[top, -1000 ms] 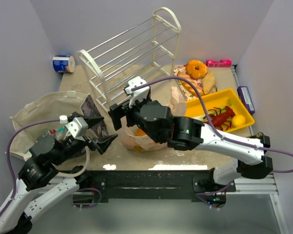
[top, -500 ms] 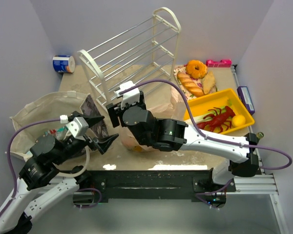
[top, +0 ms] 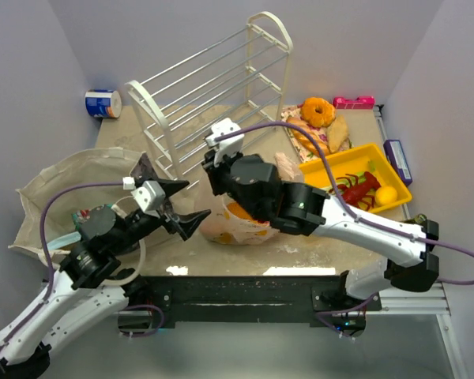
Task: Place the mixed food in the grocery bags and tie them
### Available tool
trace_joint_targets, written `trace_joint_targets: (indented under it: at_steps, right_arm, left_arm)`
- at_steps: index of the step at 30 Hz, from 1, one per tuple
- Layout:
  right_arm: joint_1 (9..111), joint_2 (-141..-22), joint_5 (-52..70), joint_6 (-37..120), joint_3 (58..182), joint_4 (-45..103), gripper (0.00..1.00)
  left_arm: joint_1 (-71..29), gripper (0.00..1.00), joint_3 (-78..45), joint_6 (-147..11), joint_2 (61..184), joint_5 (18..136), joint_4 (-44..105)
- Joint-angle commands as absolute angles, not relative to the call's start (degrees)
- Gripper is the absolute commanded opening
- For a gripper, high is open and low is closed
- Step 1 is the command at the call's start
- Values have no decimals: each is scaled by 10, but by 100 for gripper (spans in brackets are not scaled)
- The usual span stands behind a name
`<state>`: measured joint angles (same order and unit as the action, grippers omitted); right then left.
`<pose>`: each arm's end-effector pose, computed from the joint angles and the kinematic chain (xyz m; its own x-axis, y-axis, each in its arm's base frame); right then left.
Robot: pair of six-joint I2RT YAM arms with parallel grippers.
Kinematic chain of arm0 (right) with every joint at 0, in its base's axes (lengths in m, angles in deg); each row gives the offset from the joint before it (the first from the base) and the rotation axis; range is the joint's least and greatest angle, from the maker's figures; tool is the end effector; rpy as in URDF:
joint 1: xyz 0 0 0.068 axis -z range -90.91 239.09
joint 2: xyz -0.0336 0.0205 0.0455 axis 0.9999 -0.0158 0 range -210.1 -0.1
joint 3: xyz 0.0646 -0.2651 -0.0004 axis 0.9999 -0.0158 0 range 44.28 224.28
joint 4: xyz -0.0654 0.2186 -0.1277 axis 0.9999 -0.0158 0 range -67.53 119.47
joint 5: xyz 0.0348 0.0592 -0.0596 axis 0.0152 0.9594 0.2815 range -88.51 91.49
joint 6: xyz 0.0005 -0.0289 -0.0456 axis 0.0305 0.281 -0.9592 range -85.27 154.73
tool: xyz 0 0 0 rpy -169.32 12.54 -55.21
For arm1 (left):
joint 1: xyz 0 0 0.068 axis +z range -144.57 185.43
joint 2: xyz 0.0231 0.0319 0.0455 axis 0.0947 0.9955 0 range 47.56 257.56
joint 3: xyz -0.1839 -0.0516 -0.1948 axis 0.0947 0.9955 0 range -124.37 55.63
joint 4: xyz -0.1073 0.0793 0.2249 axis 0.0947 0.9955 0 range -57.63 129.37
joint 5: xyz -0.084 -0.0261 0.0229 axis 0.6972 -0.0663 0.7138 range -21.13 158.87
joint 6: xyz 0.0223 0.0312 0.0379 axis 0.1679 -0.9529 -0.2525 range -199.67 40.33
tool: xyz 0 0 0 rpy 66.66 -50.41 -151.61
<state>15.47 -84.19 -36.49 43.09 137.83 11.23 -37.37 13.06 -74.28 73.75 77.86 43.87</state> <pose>0.1127 0.3062 0.4600 -0.1276 -0.0278 -0.9914 -0.5723 0.8185 0.0507 0.0769 -0.0788 0.3659 -0.0119 -0.1155 -0.9932 0.7878 0.6106 -0.0804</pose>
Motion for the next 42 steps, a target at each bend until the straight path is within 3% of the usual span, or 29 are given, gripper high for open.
trace_joint_targets:
  at_steps: [1,3,11,21,29,34,42]
  right_arm:
    - [236,-773,-133,423,1357,129,3]
    - [273,-765,-40,414,1359,107,1]
    - [330,-769,112,393,1393,35,0]
    - [355,-771,216,388,1393,27,0]
    - [365,-778,233,385,1402,7,0]
    - [377,-782,246,389,1407,8,0]
    - [386,-787,250,390,1419,5,0]
  left_arm:
    - [-372,100,146,-742,783,816,289]
    - [-372,100,146,-755,806,825,257]
    - [-371,100,134,-781,881,885,182]
    - [-305,100,138,-769,937,1017,106]
    - [-268,99,141,-734,968,1124,36]
    - [-268,90,145,-669,1029,1222,-44]
    - [-267,69,198,-602,1059,1254,-126]
